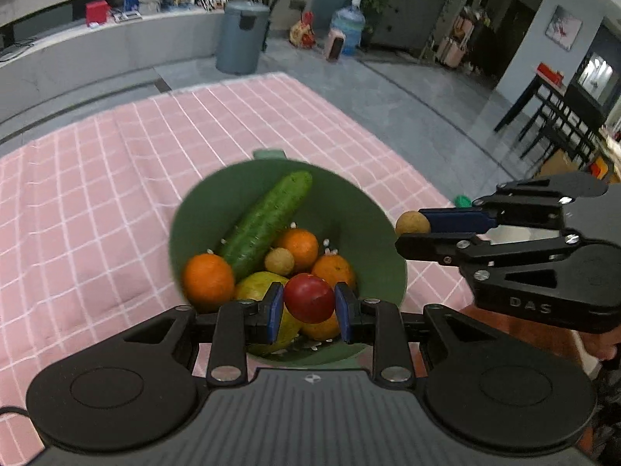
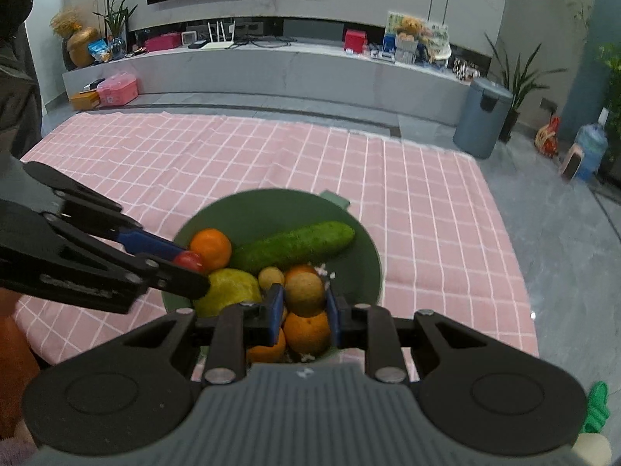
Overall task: Organize fruits
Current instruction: 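Carry the tomato and brown fruit into the colander and open both tools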
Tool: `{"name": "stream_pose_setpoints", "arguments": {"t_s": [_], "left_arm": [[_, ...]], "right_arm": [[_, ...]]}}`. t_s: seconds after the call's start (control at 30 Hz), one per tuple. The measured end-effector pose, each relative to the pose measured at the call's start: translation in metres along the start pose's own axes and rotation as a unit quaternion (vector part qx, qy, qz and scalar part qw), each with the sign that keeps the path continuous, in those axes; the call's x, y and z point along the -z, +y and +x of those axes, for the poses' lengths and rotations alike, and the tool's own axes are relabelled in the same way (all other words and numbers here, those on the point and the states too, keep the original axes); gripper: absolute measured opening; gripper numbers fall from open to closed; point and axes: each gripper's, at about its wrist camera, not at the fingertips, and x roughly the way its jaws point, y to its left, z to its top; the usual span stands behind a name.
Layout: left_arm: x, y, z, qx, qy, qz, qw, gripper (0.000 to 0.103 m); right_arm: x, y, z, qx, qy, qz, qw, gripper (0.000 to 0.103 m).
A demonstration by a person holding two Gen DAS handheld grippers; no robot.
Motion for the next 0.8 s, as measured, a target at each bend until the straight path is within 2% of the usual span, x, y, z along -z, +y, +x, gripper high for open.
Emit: {"name": "stream_pose_setpoints", "arguments": {"t_s": [0.17, 0.43, 0.8], "left_arm": [[-0.002, -0.007, 0.030, 0.003, 0.030, 0.016, 0.9994, 0.031], [-0.008, -0.019, 0.053, -0.006, 0.042, 0.073, 0.9964, 0.032], [-0.010, -0.016, 0.072, 0.000, 0.056, 0.087, 0.9946, 0.033]], "right_arm": [[0.003, -0.011, 0.011, -0.007, 0.017, -0.005, 1.000, 0.019], [-0.002, -0.022, 0.023, -0.029, 0.031, -0.035, 0.998, 0.019], [-0.010, -0.020, 0.049, -0.044, 0.057, -0.097, 0.993, 0.019]]}}
